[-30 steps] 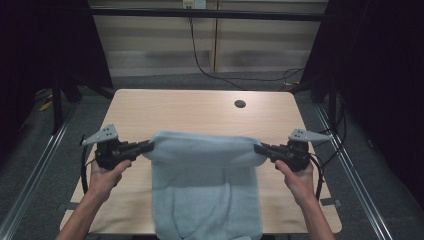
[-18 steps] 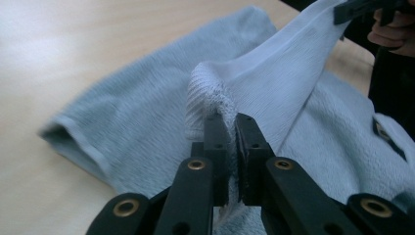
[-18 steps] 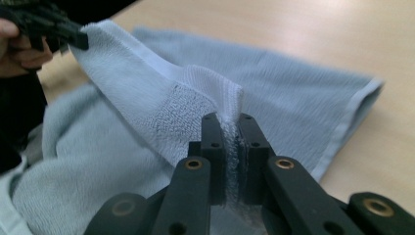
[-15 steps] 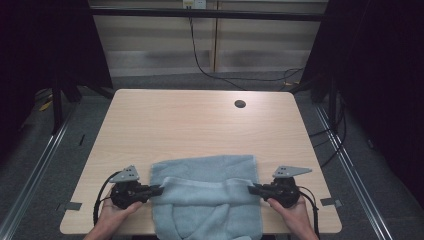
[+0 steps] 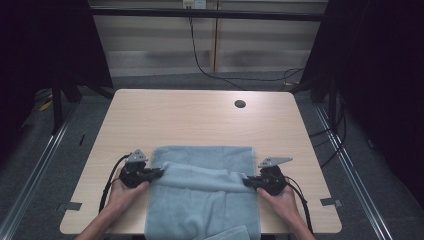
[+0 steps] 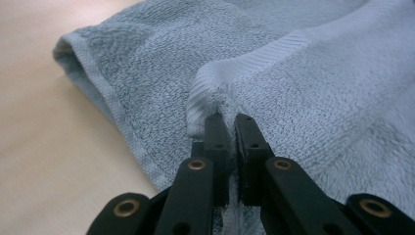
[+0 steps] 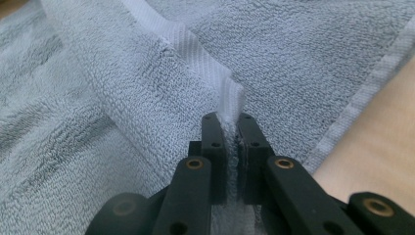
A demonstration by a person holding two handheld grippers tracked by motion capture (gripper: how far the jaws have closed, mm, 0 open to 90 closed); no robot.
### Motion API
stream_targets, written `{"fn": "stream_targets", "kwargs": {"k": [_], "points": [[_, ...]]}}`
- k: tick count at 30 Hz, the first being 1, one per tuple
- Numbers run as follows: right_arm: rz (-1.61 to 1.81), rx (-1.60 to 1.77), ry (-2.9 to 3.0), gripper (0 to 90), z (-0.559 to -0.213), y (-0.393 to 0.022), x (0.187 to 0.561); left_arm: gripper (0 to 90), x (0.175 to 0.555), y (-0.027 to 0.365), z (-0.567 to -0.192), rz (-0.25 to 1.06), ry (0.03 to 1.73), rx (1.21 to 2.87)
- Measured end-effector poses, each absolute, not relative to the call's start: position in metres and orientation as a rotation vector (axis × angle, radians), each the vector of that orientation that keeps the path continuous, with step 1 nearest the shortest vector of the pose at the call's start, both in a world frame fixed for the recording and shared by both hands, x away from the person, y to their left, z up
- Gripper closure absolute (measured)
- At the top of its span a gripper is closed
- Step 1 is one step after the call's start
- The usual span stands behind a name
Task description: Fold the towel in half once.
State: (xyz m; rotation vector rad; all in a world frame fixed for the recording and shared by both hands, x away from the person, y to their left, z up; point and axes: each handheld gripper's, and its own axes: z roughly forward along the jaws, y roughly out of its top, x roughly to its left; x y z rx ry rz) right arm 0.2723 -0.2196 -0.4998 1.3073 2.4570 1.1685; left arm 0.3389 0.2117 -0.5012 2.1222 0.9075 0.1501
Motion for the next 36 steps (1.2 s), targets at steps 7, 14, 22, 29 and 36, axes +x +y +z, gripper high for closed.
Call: {"fn": "stream_targets", "kwargs": {"k": [7, 14, 22, 29, 36], "points": [[1.137, 1.340, 2.399, 85.0, -0.501, -0.217, 0.315, 85.9, 0.387, 0.207, -0.506, 0.163, 0.988, 2.052], [1.104, 1.383, 2.337, 85.1, -0.503, -0.217, 0.358, 85.9, 0.413, 0.197, -0.508, 0.233, 1.004, 2.045], [1.093, 1.442, 2.283, 85.1, -0.504, -0.221, 0.389, 85.8, 0.439, 0.191, -0.508, 0.232, 1.049, 2.029], [1.107, 1.482, 2.267, 85.1, -0.504, -0.226, 0.398, 85.7, 0.444, 0.190, -0.510, 0.223, 1.061, 2.006], [1.068, 1.498, 2.224, 85.1, -0.504, -0.226, 0.405, 85.5, 0.463, 0.181, -0.509, 0.223, 1.120, 1.983]]}}
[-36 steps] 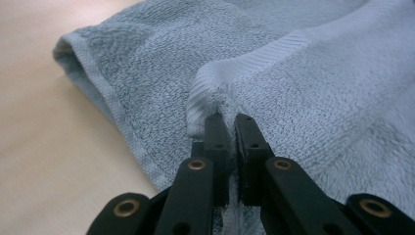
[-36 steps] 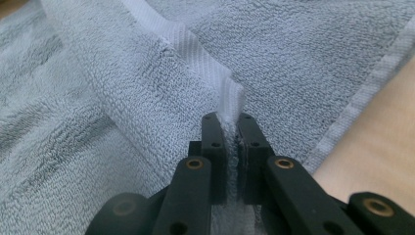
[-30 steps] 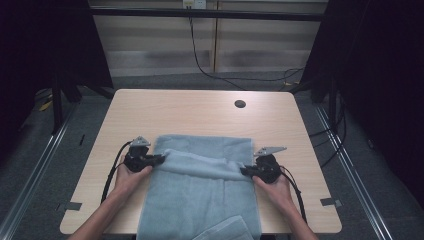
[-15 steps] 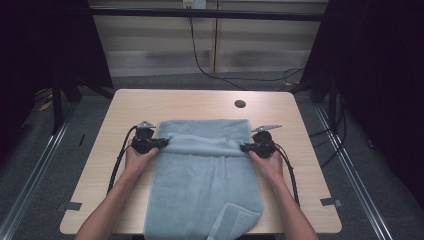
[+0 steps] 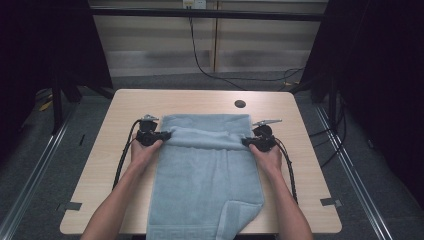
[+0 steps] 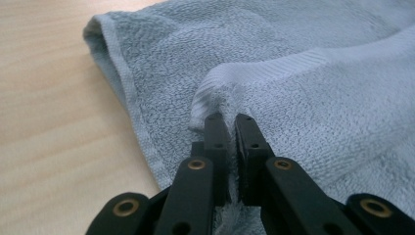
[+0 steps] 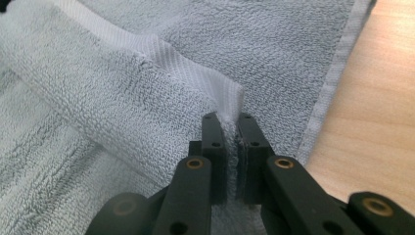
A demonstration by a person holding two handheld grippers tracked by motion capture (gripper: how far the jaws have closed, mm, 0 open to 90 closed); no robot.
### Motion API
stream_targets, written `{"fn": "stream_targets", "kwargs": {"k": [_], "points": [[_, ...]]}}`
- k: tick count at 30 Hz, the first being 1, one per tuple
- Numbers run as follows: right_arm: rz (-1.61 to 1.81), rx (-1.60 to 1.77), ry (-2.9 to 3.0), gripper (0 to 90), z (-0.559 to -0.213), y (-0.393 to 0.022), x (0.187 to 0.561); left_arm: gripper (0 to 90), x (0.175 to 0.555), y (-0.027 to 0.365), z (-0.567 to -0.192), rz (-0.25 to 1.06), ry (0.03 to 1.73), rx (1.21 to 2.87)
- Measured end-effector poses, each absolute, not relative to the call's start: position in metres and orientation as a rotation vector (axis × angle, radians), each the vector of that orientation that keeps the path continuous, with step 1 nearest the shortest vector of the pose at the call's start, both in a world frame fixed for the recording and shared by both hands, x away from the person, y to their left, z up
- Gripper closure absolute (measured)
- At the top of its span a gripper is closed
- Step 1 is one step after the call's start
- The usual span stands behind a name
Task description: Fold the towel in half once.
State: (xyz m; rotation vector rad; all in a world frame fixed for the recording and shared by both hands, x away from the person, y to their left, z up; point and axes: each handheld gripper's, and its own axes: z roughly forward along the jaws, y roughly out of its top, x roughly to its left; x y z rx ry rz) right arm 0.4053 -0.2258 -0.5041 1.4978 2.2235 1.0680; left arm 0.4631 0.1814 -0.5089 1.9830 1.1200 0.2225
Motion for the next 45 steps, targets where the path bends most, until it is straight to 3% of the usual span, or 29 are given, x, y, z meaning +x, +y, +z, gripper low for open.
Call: {"fn": "stream_targets", "kwargs": {"k": [12, 22, 36, 40, 45], "points": [[1.161, 1.453, 2.204, 85.1, -0.488, -0.238, 0.383, 85.6, 0.446, 0.192, -0.495, 0.159, 1.044, 1.916], [1.426, 1.313, 2.000, 85.1, -0.400, -0.246, 0.379, 85.5, 0.421, 0.203, -0.410, 0.248, 0.863, 1.787], [1.595, 1.075, 1.867, 85.1, -0.306, -0.251, 0.330, 85.5, 0.362, 0.224, -0.316, 0.321, 0.660, 1.634], [1.638, 0.998, 1.863, 85.1, -0.295, -0.248, 0.307, 85.5, 0.337, 0.231, -0.314, 0.304, 0.624, 1.619], [1.592, 0.954, 1.949, 85.1, -0.311, -0.240, 0.276, 85.5, 0.307, 0.237, -0.347, 0.269, 0.646, 1.680]]}}
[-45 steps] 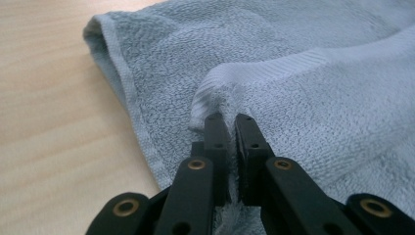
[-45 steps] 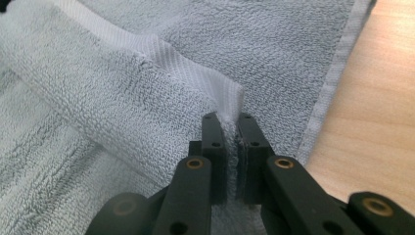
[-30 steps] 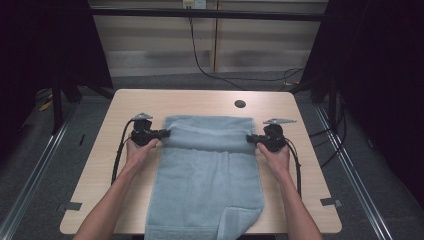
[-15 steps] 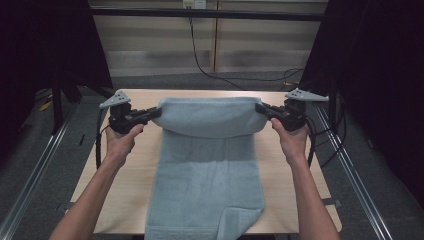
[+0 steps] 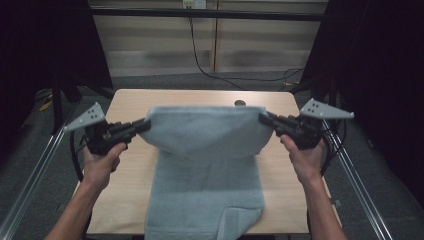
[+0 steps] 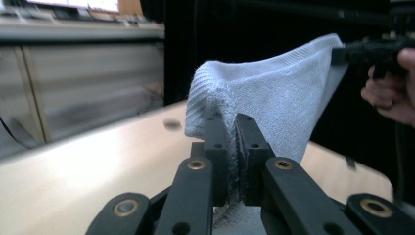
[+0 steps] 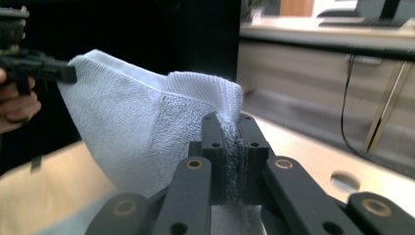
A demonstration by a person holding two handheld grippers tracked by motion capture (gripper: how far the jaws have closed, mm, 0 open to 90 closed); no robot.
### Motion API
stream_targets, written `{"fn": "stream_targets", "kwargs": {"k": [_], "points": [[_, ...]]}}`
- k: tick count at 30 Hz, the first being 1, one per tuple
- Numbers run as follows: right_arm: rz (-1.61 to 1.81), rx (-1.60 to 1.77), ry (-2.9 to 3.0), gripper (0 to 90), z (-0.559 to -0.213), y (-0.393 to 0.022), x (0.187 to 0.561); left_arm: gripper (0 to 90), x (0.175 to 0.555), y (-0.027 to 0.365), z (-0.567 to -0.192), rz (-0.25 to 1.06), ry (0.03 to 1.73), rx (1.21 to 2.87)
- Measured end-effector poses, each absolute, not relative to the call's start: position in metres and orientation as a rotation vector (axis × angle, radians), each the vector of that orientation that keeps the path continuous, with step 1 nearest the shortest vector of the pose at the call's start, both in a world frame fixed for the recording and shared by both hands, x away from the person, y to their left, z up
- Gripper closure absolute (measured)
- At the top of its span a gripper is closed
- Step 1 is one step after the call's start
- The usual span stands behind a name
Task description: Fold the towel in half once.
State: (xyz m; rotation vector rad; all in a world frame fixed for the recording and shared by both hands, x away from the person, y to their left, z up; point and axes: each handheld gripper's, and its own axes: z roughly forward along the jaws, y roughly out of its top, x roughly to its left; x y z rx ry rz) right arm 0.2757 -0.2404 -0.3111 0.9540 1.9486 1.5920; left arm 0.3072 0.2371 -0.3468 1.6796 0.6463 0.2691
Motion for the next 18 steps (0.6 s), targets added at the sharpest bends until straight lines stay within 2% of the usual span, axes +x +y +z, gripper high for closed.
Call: {"fn": "stream_targets", "kwargs": {"k": [9, 13, 18], "points": [[1.478, 1.144, 2.175, 85.0, -0.406, -0.238, 0.256, 85.4, 0.293, 0.235, -0.438, 0.116, 0.788, 1.843], [1.421, 1.222, 2.264, 85.0, -0.439, -0.236, 0.254, 85.3, 0.289, 0.232, -0.458, 0.093, 0.801, 1.921], [1.341, 1.266, 2.352, 85.0, -0.463, -0.232, 0.254, 85.1, 0.285, 0.229, -0.476, 0.059, 0.808, 1.999]]}}
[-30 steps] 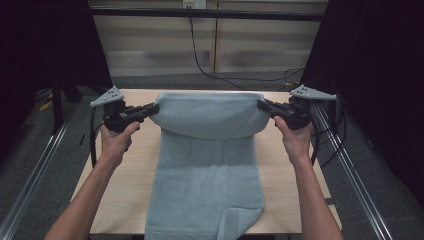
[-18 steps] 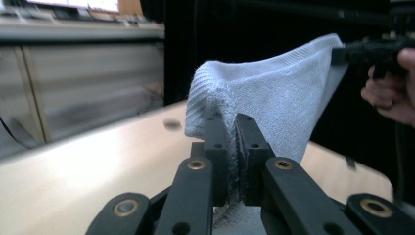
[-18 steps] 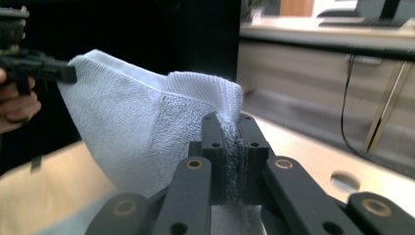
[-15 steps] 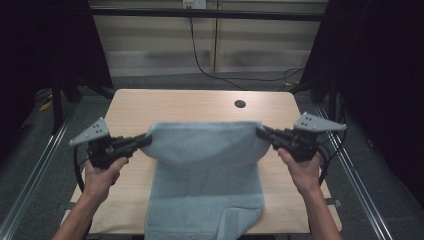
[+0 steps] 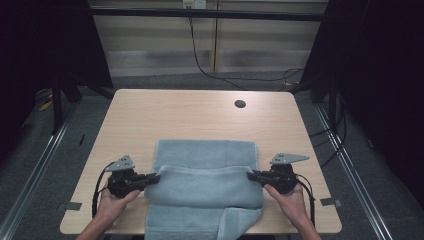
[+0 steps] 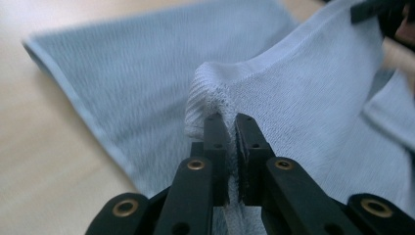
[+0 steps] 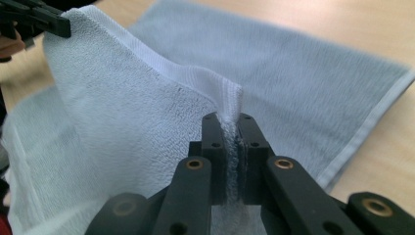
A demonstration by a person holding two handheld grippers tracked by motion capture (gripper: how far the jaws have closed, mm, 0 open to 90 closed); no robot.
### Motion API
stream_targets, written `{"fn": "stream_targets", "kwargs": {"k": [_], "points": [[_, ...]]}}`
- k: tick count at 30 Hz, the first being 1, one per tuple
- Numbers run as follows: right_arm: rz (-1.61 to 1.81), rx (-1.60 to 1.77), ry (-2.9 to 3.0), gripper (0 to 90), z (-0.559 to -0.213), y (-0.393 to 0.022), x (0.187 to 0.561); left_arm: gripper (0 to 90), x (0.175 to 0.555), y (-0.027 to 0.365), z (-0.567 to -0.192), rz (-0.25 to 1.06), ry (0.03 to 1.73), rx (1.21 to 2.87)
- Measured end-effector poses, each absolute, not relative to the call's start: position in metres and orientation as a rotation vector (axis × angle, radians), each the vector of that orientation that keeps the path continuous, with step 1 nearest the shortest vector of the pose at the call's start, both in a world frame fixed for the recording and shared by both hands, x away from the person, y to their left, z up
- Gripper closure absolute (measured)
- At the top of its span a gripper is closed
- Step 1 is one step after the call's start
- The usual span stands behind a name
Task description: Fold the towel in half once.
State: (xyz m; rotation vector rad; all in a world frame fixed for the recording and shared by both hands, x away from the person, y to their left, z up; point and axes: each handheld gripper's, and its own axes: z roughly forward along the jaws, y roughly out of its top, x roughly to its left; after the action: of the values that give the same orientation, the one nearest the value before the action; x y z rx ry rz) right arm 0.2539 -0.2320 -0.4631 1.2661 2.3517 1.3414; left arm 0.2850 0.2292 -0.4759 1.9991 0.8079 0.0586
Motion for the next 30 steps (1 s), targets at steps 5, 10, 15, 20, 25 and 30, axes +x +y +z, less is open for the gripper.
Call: {"fn": "stream_targets", "kwargs": {"k": [5, 10, 15, 20, 25, 30], "points": [[1.159, 1.312, 2.472, 85.0, -0.494, -0.221, 0.265, 85.1, 0.290, 0.217, -0.500, 0.054, 0.823, 2.124], [1.200, 1.359, 2.461, 85.1, -0.500, -0.222, 0.286, 85.2, 0.315, 0.217, -0.502, 0.128, 0.880, 2.112], [1.205, 1.374, 2.425, 85.1, -0.502, -0.222, 0.313, 85.1, 0.346, 0.215, -0.503, 0.156, 0.928, 2.095], [1.193, 1.394, 2.389, 85.0, -0.503, -0.219, 0.342, 85.1, 0.376, 0.214, -0.506, 0.178, 1.002, 2.032], [1.168, 1.414, 2.344, 85.0, -0.504, -0.217, 0.367, 85.1, 0.397, 0.210, -0.508, 0.191, 1.040, 2.001], [1.135, 1.438, 2.310, 84.9, -0.504, -0.218, 0.387, 84.9, 0.406, 0.207, -0.509, 0.194, 1.053, 1.996]]}}
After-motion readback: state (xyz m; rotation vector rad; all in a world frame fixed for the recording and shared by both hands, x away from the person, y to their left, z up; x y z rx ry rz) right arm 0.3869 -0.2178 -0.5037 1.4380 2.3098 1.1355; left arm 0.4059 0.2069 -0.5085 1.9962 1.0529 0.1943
